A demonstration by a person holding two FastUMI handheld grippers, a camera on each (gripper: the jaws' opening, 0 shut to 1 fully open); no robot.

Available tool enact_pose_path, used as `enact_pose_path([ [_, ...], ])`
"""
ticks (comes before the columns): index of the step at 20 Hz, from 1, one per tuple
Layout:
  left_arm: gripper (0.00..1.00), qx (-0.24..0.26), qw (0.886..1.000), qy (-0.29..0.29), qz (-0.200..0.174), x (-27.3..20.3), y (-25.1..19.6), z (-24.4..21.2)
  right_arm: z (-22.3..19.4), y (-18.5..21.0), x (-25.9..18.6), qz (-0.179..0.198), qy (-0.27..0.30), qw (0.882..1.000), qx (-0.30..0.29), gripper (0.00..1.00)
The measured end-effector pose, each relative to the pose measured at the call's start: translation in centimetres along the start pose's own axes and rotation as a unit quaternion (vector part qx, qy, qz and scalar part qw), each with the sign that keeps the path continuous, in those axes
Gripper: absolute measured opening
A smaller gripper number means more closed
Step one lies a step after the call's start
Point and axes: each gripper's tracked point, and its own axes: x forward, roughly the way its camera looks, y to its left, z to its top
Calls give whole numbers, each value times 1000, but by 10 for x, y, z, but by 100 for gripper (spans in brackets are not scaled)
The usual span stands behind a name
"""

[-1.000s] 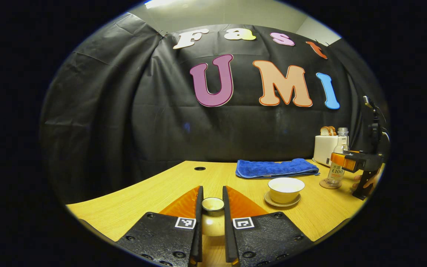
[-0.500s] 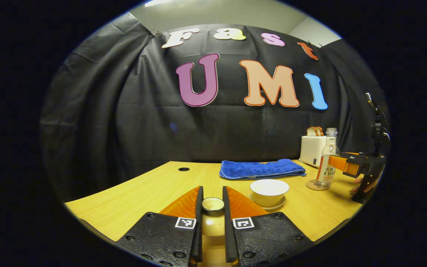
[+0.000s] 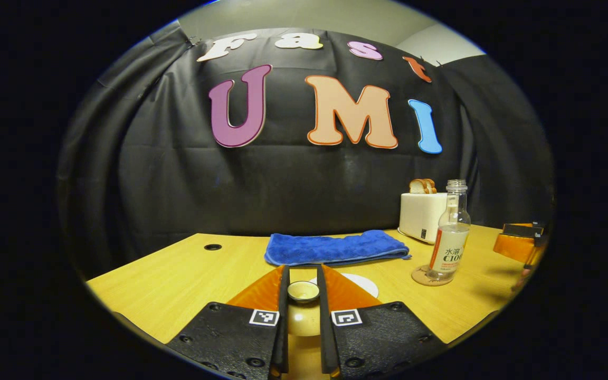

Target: Open the teacup lid with one hand, grasp the water bottle and pour water into the teacup with the other hand; after pouring, place the water bottle on the coaster and then close the teacup lid.

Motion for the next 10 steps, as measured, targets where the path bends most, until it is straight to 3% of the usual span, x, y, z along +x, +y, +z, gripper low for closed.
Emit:
enact_pose_path([
  [1, 22, 0, 1000, 0, -3, 6, -5, 1, 0, 0, -7, 3, -1, 1000, 0, 89],
  [3, 21, 0, 1000, 1, -8, 16, -13, 0, 1, -2, -16, 6, -2, 1000, 1, 93],
  [8, 22, 2, 1000, 5, -12, 33, -24, -2, 1, -2, -24, 11, -1, 1000, 2, 93],
  [10, 22, 4, 1000, 7, -11, 34, -25, -3, 1, -2, -24, 11, 0, 1000, 2, 89],
])
